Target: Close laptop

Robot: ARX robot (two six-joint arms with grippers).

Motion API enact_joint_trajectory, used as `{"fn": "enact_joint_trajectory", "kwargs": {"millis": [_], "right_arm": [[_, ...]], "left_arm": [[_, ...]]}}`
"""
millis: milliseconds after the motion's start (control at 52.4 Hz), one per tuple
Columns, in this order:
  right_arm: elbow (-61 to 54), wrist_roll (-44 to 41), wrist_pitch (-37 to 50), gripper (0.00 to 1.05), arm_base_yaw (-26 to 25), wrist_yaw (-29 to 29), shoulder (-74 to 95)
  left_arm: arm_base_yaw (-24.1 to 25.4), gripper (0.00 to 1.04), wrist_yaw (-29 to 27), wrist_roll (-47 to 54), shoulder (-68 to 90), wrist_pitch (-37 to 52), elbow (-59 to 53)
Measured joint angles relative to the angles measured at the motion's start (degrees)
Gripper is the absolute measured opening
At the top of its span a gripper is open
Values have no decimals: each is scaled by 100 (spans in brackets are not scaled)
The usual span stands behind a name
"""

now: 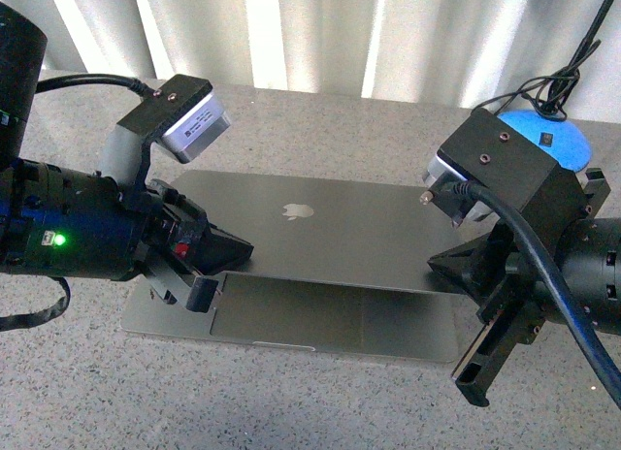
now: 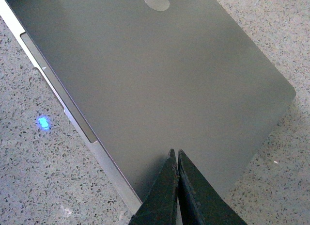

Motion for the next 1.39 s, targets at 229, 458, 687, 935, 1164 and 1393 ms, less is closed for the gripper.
{"fn": "enact_joint_trajectory", "kwargs": {"millis": [229,458,687,935,1164,1393], "right_arm": [[-72,35,85,1,-81,-13,170],[-103,46,146,1,-120,-22,258],[-105,94,166,1,-122,-22,332],[-103,133,221,1,-83,-15,437],[-103,153,275,1,-7,0,557],[-96,153,291,1,2,4,654]], "left_arm": [[-28,4,42,-195,234,229,-11],[-50,4,59,-286,407,372,-9],[-55,4,94,-435,581,584,9],[-57,4,125,-544,710,730,9],[-37,4,151,-662,813,855,9],[17,4,177,-704,898,946,9]]}}
